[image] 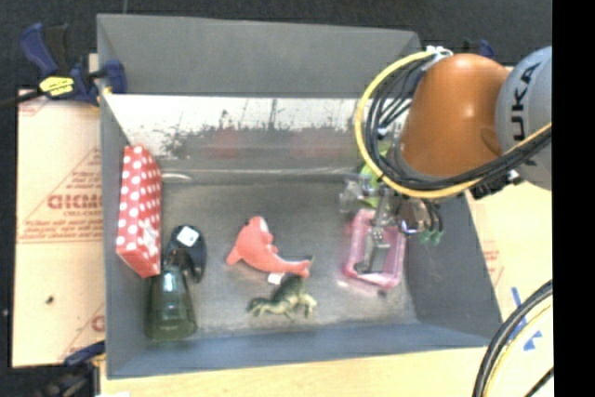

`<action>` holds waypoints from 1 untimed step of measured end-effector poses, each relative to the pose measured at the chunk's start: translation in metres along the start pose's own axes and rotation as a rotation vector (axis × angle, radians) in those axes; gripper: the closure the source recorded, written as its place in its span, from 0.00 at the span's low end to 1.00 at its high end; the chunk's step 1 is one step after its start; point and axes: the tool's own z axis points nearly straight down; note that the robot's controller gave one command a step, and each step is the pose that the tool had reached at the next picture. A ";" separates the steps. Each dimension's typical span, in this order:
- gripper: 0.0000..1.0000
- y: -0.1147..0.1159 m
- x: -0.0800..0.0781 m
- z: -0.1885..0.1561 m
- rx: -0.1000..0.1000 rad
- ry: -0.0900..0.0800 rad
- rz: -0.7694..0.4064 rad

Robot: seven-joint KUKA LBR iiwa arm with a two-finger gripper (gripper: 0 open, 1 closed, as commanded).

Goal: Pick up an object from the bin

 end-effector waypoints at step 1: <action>0.00 0.000 -0.002 -0.004 0.001 -0.008 -0.001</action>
Offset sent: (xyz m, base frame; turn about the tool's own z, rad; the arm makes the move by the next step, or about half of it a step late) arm 0.0448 -0.0736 -0.1235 -0.3075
